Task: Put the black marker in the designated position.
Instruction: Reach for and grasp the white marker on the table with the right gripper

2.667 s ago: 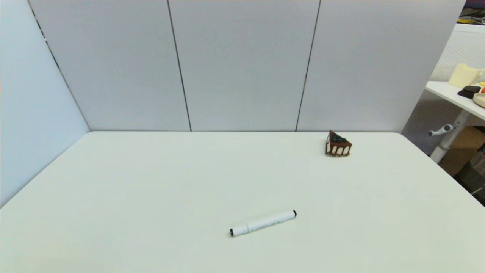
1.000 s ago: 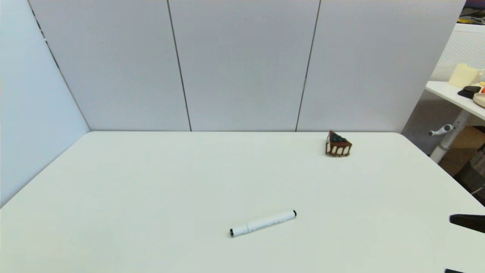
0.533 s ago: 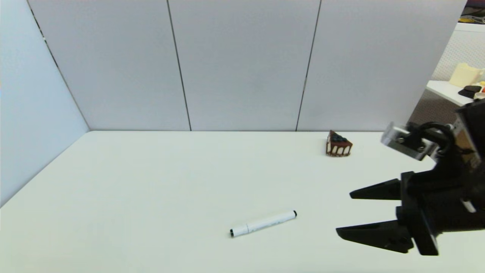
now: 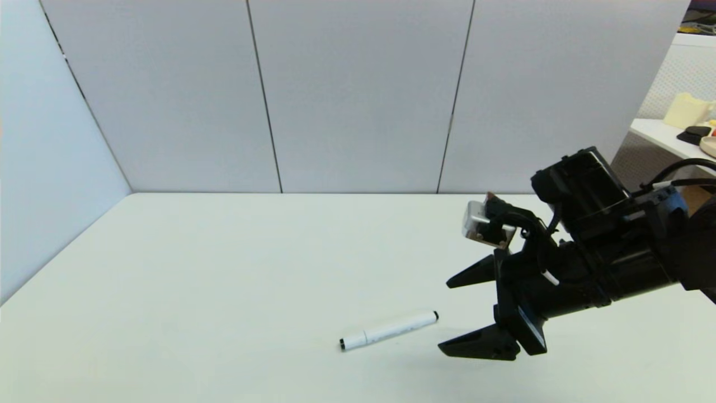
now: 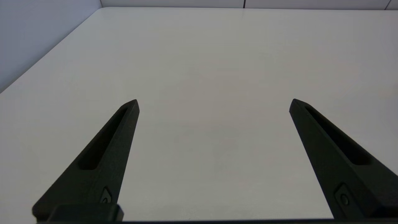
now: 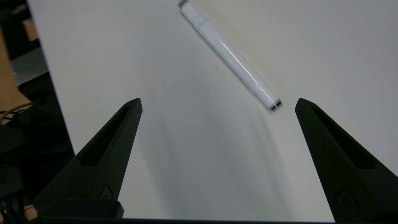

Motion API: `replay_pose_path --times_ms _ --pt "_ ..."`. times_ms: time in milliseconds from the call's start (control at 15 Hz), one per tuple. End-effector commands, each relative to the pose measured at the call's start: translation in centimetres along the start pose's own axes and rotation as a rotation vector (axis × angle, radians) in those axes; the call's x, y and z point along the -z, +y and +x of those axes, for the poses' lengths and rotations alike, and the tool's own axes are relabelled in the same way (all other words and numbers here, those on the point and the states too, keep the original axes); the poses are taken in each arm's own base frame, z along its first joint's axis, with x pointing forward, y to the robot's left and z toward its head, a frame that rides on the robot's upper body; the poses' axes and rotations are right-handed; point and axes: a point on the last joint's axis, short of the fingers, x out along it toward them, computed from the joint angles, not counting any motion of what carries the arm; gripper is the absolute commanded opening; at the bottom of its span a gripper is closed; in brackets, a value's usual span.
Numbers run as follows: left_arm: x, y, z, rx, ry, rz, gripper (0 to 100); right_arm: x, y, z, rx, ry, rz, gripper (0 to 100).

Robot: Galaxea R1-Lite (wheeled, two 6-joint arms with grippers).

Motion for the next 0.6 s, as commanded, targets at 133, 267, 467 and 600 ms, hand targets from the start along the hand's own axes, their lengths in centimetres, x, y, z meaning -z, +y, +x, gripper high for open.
replay_pose_path --times_ms 133,267,467,600 --pt "0.0 0.0 0.0 0.000 -0.001 0.000 100 0.5 -0.4 1.4 -0.250 -0.112 -0.111 100" --pt "0.0 0.0 0.0 0.000 -0.001 0.000 100 0.8 -1.1 2.1 -0.308 -0.151 -0.137 100" --pt "0.0 0.0 0.0 0.000 -0.001 0.000 100 1.3 -2.4 3.6 -0.329 -0.190 -0.194 100" --pt "0.0 0.0 0.0 0.000 -0.001 0.000 100 1.8 -3.3 4.5 -0.323 -0.194 -0.257 100"
